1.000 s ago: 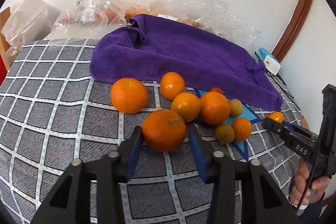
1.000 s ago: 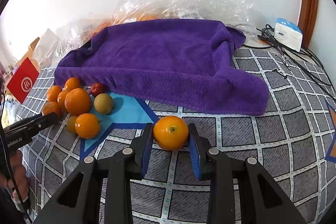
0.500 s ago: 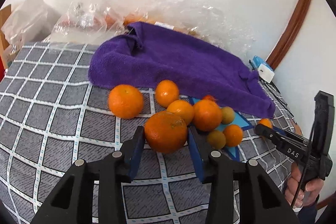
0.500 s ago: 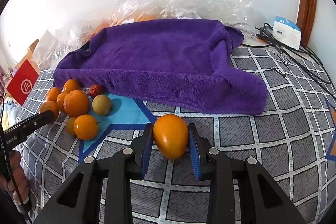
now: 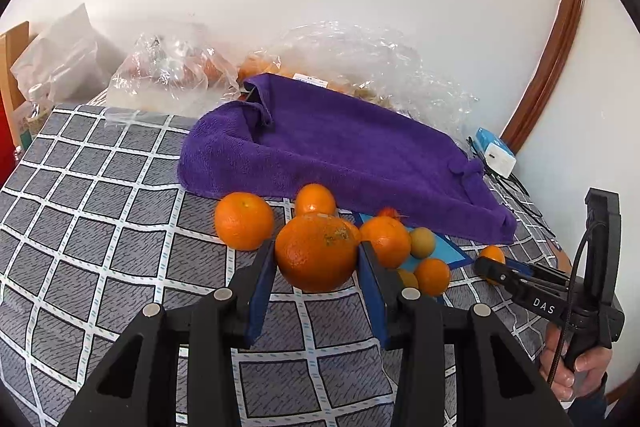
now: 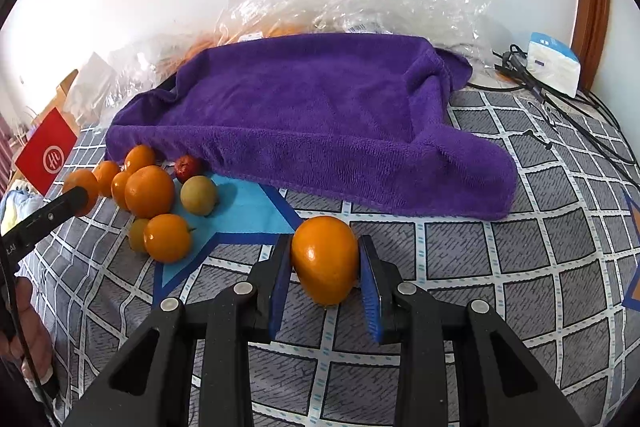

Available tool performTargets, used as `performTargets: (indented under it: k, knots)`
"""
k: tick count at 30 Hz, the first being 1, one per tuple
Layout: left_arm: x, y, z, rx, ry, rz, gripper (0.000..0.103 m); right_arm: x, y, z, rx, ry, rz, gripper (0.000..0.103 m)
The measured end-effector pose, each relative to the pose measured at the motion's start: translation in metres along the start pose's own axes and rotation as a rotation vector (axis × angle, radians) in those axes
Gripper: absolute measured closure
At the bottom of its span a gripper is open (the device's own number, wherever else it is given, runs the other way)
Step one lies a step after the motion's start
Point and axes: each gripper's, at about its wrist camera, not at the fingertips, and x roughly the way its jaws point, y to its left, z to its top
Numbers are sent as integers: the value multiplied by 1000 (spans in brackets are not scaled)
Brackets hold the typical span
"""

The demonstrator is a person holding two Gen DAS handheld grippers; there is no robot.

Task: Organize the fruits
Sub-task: 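Lift both held oranges and carry them over the purple towel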

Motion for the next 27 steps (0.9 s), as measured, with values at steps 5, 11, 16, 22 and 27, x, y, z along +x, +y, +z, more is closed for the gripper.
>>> performTargets:
  k: [5,11,16,22,27]
  knots:
    - [1,-3,-1,3,-5,4,64,-3,-3,0,6,-21,11,71]
    - [-6,1,0,-14,-36,-11,64,-12,-4,-1,18,-60,27,71]
    - [-11,2,0,-16,-71,1,64,-22,-6,-1,22,-112,51,71]
    - [-23,4,3,-26,-140,30,64,-30,-16,5,85,-147,86,71]
    - [-31,8,10,-68,-133,20,64,-40,-18,19,116,-150,93,71]
